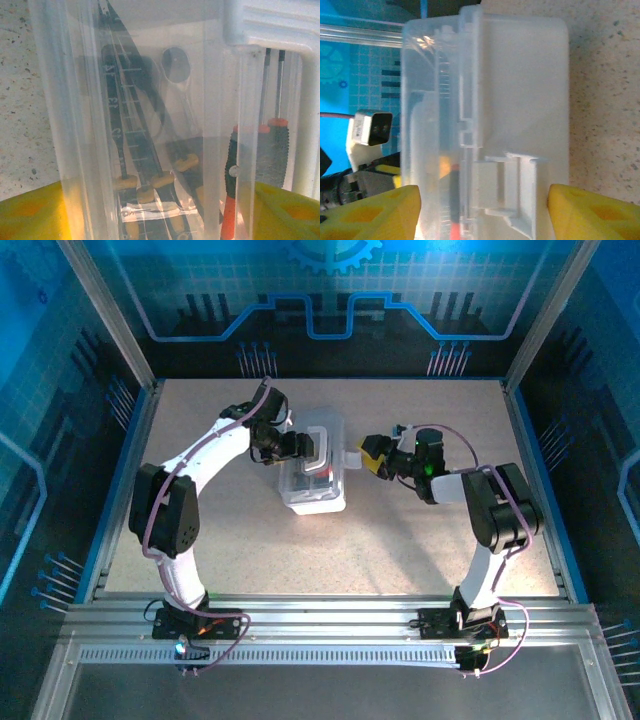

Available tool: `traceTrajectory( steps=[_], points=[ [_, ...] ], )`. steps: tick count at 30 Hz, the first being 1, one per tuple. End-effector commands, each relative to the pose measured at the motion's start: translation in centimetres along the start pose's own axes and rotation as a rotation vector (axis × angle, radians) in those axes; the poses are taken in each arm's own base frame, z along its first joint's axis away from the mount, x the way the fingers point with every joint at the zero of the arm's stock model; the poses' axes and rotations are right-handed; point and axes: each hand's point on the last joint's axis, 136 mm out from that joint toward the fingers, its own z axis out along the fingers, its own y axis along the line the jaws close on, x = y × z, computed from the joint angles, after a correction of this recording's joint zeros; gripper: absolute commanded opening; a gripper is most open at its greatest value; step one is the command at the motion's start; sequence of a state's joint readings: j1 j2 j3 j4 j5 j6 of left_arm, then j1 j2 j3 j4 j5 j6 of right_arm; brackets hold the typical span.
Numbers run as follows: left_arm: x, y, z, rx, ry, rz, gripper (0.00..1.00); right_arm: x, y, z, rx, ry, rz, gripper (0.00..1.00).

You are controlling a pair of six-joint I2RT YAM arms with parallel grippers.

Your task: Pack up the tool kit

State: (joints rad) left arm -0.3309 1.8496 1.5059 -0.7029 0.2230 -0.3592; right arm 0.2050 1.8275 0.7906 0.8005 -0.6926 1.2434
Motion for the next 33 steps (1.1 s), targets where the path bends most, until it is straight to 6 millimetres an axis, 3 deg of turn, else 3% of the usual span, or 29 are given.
traceTrajectory(
  steps=[1, 12, 24, 29, 33],
  points=[
    [3.4, 3.2, 1.4, -0.123, 0.135, -0.028, 0.55, 1.0, 3.2, -0.2, -0.089, 0.047, -0.061, 0.67],
    [3.6, 2.8, 1.9, -0.120, 0.146, -0.024, 0.55, 2.2, 1.8, 3.0, -0.088, 0.111, -0.030, 0.65],
    [4.3, 5.1, 2.4, -0.332, 0.191, 0.023, 0.49, 1.7, -0.7, 1.4, -0.060, 0.071, 0.009, 0.65],
    [4.4, 4.5, 1.8, -0.290, 0.179, 0.028, 0.48, 1.6, -1.9, 1.0, -0.020, 0.068, 0.010, 0.65],
    [3.9, 3.1, 0.8, -0.156, 0.165, 0.000, 0.44, 1.6, -2.8, 0.8, 0.020, 0.068, 0.005, 0.65]
  ],
)
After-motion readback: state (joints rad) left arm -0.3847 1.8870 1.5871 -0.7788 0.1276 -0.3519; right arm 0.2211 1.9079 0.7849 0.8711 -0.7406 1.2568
